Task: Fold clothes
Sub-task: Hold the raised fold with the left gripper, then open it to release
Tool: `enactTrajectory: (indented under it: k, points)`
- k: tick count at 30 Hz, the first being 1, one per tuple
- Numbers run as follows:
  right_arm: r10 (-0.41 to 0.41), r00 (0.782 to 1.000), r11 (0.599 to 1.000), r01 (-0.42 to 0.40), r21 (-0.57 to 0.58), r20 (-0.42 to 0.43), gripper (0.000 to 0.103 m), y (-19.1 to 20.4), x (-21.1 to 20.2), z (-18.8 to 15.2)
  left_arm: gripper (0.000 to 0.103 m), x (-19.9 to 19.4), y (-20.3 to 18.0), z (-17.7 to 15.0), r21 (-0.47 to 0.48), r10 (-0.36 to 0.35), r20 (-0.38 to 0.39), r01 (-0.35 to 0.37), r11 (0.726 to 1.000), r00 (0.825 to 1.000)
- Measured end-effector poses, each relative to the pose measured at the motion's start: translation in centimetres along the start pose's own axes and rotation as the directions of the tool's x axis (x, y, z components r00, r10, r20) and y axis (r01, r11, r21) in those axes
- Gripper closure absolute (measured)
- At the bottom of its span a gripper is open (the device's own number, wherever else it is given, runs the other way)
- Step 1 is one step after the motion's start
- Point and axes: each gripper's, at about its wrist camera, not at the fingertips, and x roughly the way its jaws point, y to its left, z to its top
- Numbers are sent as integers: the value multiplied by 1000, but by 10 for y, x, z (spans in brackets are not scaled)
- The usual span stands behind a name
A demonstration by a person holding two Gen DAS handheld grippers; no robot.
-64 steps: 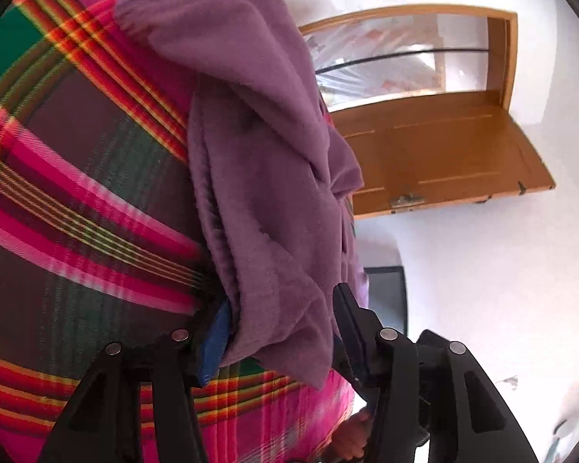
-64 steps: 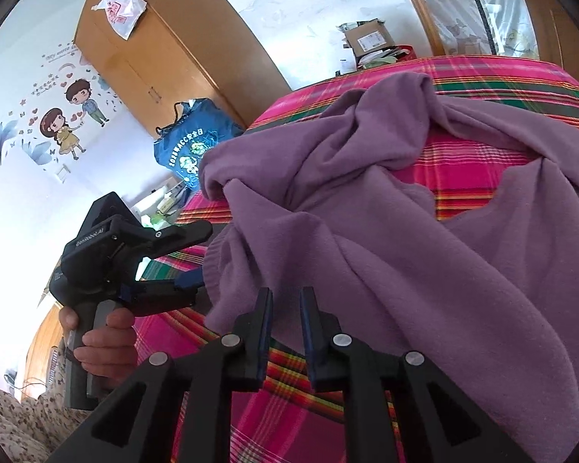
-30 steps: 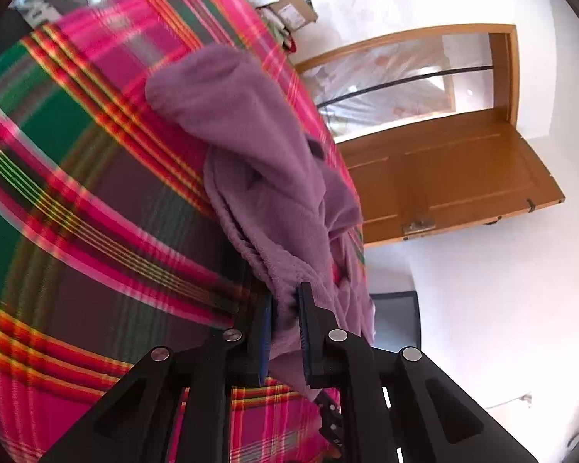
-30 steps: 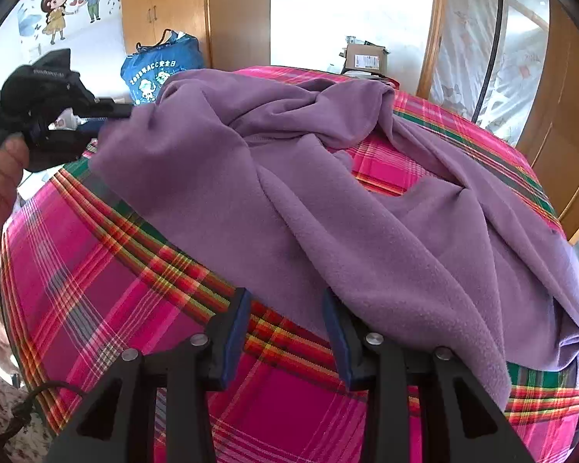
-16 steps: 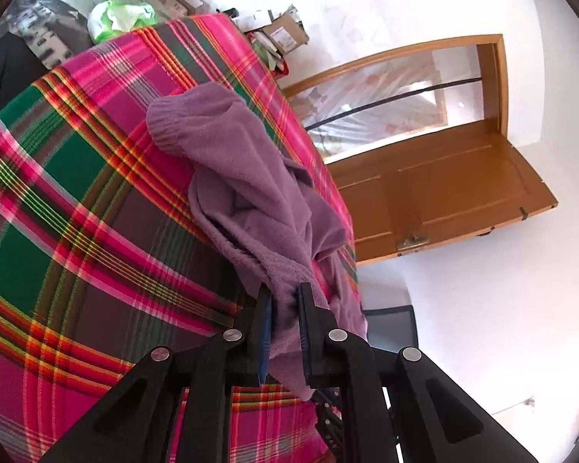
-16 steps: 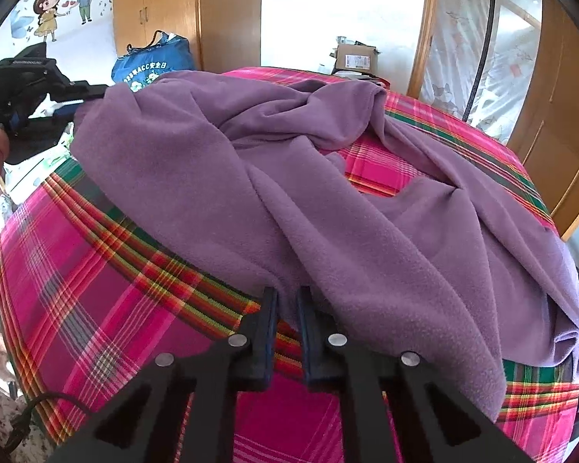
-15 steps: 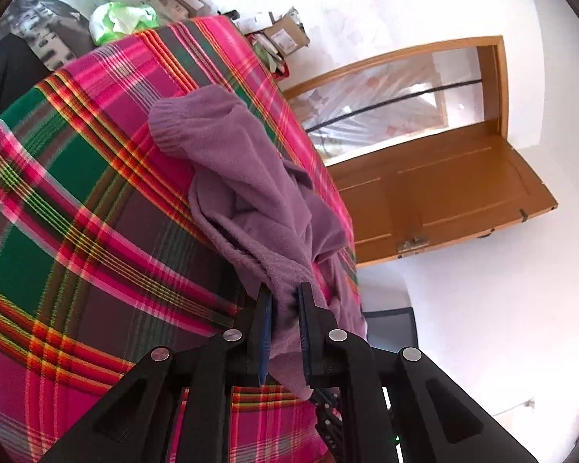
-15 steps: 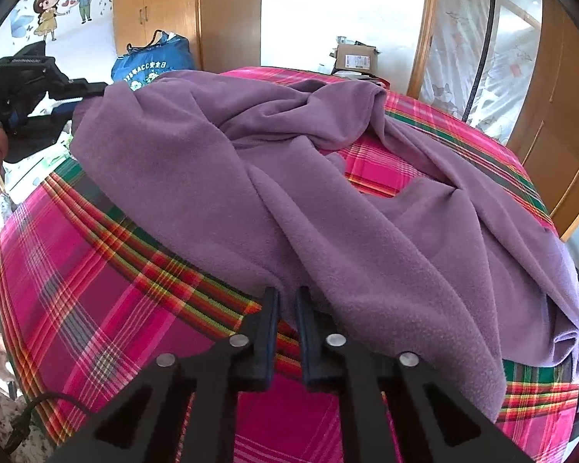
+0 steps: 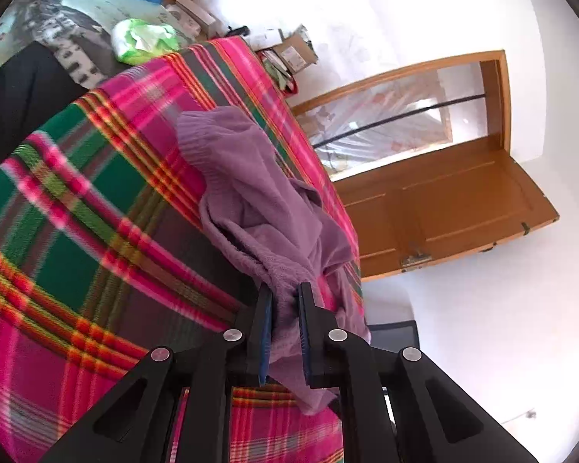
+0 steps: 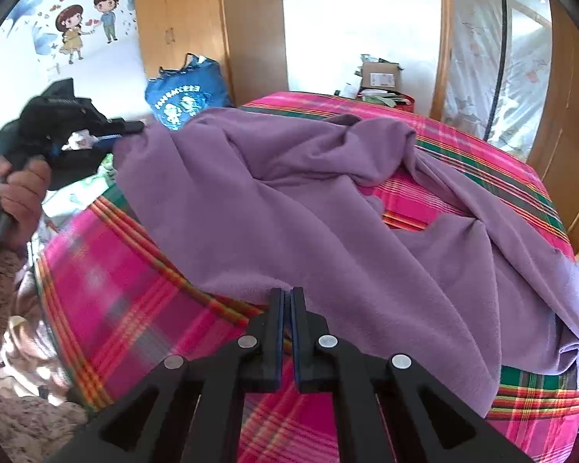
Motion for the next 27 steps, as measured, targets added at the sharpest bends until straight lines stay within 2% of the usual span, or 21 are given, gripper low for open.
enactTrajectory:
  k: [5, 11, 14, 27]
  points:
    - [101, 994, 994, -102, 36, 34, 100, 4, -14, -1, 90, -14, 10, -5, -1, 35, 11, -35, 999, 999]
    - [227, 972, 973, -229, 40, 52, 100, 18, -31, 1, 90, -35, 22, -9, -9, 71, 46, -70, 997, 996]
    - [243, 968, 969, -245, 22, 58, 100, 26, -36, 0, 90, -42, 27, -12, -15, 83, 49, -82, 997, 995]
    - [285, 959, 959, -285, 9, -8, 100, 48, -29, -19, 90, -71, 50, -30, -31, 158, 50, -156, 987, 986]
